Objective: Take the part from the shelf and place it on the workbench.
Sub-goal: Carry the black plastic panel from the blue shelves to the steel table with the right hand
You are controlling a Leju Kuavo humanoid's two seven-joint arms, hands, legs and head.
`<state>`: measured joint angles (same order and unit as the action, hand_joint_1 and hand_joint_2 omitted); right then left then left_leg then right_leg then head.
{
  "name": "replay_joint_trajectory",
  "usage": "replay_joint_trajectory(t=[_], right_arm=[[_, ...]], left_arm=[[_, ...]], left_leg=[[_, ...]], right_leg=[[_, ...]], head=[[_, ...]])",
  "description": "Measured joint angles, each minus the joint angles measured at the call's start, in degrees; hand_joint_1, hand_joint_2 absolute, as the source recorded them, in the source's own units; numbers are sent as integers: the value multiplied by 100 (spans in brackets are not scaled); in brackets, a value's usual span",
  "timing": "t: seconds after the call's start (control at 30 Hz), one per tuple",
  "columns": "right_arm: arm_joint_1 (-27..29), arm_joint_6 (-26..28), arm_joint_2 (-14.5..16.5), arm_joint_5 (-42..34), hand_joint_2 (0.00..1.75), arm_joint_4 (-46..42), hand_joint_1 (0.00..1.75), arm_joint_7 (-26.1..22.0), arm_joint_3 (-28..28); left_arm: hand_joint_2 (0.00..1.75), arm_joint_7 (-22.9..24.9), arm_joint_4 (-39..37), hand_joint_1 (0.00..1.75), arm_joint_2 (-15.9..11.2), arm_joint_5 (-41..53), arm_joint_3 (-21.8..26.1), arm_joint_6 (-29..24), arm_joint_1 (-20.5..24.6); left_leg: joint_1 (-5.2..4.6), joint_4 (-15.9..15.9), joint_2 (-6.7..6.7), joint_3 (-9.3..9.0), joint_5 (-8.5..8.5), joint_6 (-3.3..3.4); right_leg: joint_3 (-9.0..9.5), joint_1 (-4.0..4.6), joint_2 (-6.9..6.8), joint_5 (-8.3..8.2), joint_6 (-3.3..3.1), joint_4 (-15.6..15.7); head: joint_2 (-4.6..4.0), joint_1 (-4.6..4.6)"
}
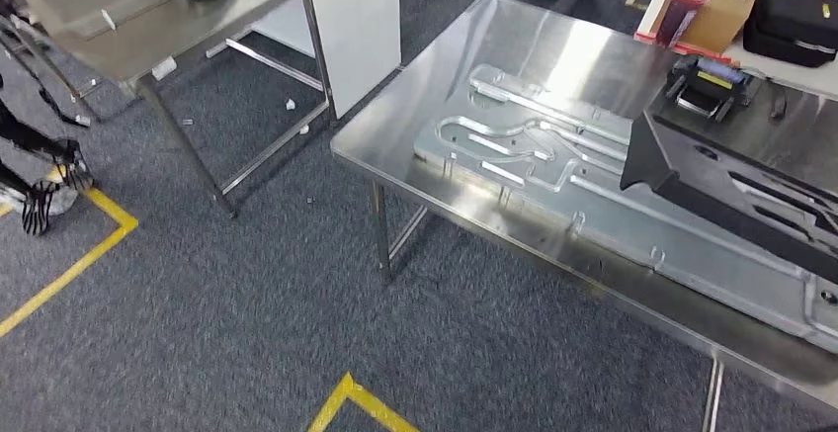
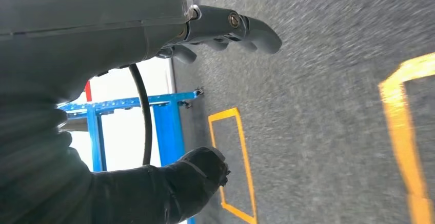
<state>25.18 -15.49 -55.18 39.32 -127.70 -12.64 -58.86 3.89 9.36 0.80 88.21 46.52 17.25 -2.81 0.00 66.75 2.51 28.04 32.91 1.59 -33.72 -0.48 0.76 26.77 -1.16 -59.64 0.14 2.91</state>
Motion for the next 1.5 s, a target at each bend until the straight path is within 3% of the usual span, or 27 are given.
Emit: replay_joint_trajectory(t=[0.03, 0.1, 0.17, 0.2, 0.3, 0.33, 0.43, 0.5, 0.53, 0.6, 0.63, 0.67, 0.7, 0.8, 0.83, 0.87, 0.97, 1.03, 1.1, 1.17, 1.2, 1.23, 1.3, 1.33, 1.37, 1.43, 1.5], right_arm=[[3, -2, -4, 9, 175, 16, 175, -1, -12], [8, -4, -7, 19, 175, 42, 175, -6, -23], [12, -6, -9, 23, 175, 64, 175, -6, -26], [13, -7, -13, 25, 175, 74, 175, -6, -26], [26, -10, -33, 29, 175, 110, 175, -7, -15], [40, -12, -45, 30, 175, 122, 175, -7, -12], [68, -15, -84, 32, 175, 154, 175, -6, -37], [60, -15, -92, 33, 175, 168, 175, -5, -58], [60, -16, -91, 33, 175, 176, 175, -6, -64], [63, -18, -91, 33, 175, 190, 175, -7, -66], [66, -18, -91, 33, 175, 197, 175, -8, -66], [66, -19, -91, 33, 175, 202, 175, -8, -66], [66, -33, -91, 41, 175, 205, 175, 3, -66], [86, -261, -144, 131, 175, 290, 175, 153, -64], [97, -355, -214, 153, 175, 360, 175, 211, -66], [100, -419, -320, 156, 175, 452, 175, 253, -74], [50, -491, -605, 167, 175, 727, 175, 322, -139], [28, -504, -674, 198, 175, 842, 175, 328, -164], [28, -516, -704, 257, 175, 925, 175, 306, -166], [17, -591, -703, 315, 175, 1006, 175, 302, -166], [1, -653, -687, 344, 175, 1051, 175, 314, -162], [-23, -707, -645, 392, 175, 1096, 175, 325, -146], [-67, -724, -474, 549, 175, 1195, 175, 300, -69], [-75, -697, -364, 635, 175, 1241, 175, 271, -8], [-71, -673, -263, 704, 175, 1278, 175, 240, 49], [-55, -638, -116, 792, 175, 1322, 175, 205, 139], [-66, -594, 27, 873, 175, 1348, 175, 183, 189]], left_arm=[[175, -1, -1, 0, 3, 0, -1, 0, 17], [175, 0, -1, 0, -1, 2, -1, 0, 23], [175, 1, -1, 0, -4, 3, -1, 0, 6], [175, 1, -1, 0, -5, 3, -1, 0, -6], [175, 1, -4, 0, -22, 7, -2, 2, -37], [175, 1, -6, 0, -28, 9, -2, 4, -38], [175, 2, -7, 0, -36, 15, -3, 7, -29], [175, -1, -6, 0, -36, 16, -3, 3, -24], [175, -1, -7, 0, -36, 16, -3, 2, -21], [175, -1, -7, 0, -33, 16, -3, 2, -12], [175, 0, -7, 0, -32, 16, -3, 2, -11], [175, 1, -7, 0, -32, 16, -3, 2, -13], [175, 1, -7, 0, -32, 16, -3, 3, -16], [175, -15, -7, 0, -32, 35, -3, 9, -24], [175, -22, -7, 0, -33, 45, -3, 12, -21], [175, -32, -7, 0, -34, 53, -3, 15, -10], [175, -46, -7, 0, -36, 59, -4, 15, 27], [175, -46, -7, 0, -34, 59, -5, 11, 48], [175, -44, -7, 0, -38, 60, -5, 8, 49], [175, -50, -7, 0, -41, 57, -5, -11, 28], [175, -55, -7, 0, -40, 51, -5, -39, 12], [175, -55, -7, 0, -40, 42, -4, -81, -6], [175, -41, -7, 0, -46, 22, -1, -163, -43], [175, -32, -8, 0, -50, 16, 3, -188, -62], [175, -27, -8, 0, -53, 11, 8, -201, -78], [175, -27, -8, 0, -50, 8, 19, -216, -78], [175, -33, -7, 0, -43, 8, 35, -236, -47]], left_leg=[[8, 324, -106, 234, 109, -32], [24, 768, -175, 707, 479, -88], [29, 684, -190, 970, 616, -104], [28, 444, -204, 1019, 459, -95], [-20, -319, -302, 1088, -611, -2], [-37, -429, -325, 1091, -817, 32], [-33, -640, -305, 887, -807, 121], [-16, -835, -265, 638, -764, 177], [-15, -911, -244, 523, -729, 197], [-17, -1005, -198, 304, -622, 214], [-18, -1025, -174, 191, -550, 214], [-19, -1034, -153, 69, -466, 209], [-19, -1035, -136, -56, -375, 199], [-24, -993, -106, -327, -75, 138], [-21, -991, -104, -362, 5, 105], [-21, -963, -106, -401, 51, 70], [-10, -656, -138, -348, -13, -13], [6, 5, -170, 52, -6, -52], [11, 616, -186, 583, 298, -77], [9, 702, -191, 922, 614, -70], [7, 526, -187, 996, 577, -53], [1, 236, -161, 1022, 327, -31], [-19, -376, -8, 1031, -490, 19], [-28, -547, 60, 1024, -799, 38], [-39, -616, 93, 1018, -958, 54], [-39, -661, 11, 958, -970, 87], [-26, -810, -106, 846, -974, 133]], right_leg=[[85, 0, -6, 64, -25, 22], [257, -12, -14, 214, -27, 38], [475, -34, -28, 395, -5, 39], [601, -44, -42, 495, 12, 41], [853, -43, -77, 765, 98, 53], [898, -35, -82, 813, 136, 82], [952, -35, -98, 694, 233, 4], [679, -49, -92, 586, 262, -507], [444, -55, -85, 646, 271, -839], [-49, -62, -80, 1004, 301, -1308], [-226, -69, -80, 1175, 317, -1360], [-338, -79, -80, 1234, 329, -1269], [-390, -90, -80, 1125, 338, -1056], [-456, -90, -78, 31, 312, -252], [-470, -68, -64, -228, 275, -136], [-473, -48, -49, -311, 228, -102], [-286, -50, -20, -209, 91, -27], [-104, -52, -28, -121, 32, 37], [58, -51, -25, -4, 14, 58], [241, -52, 4, 130, 18, 59], [342, -52, 26, 200, 23, 59], [431, -50, 41, 271, 30, 60], [536, -41, 96, 401, 62, 47], [546, -38, 134, 456, 91, 38], [543, -42, 187, 496, 122, 36], [555, -58, 285, 542, 189, 80], [520, -65, 219, 666, 246, -52]], head=[[-1, 5], [-1, 10], [-1, 12], [-1, 12], [0, -5], [0, -20], [0, -52], [0, -65], [-1, -74], [-1, -72], [-1, -72], [-1, -72], [-1, -73], [-1, -84], [0, -82], [0, -81], [-1, -66], [-1, -54], [-1, -46], [-1, -44], [-1, -44], [-1, -44], [-1, -49], [-1, -53], [-1, -58], [-1, -65], [-1, -82]])
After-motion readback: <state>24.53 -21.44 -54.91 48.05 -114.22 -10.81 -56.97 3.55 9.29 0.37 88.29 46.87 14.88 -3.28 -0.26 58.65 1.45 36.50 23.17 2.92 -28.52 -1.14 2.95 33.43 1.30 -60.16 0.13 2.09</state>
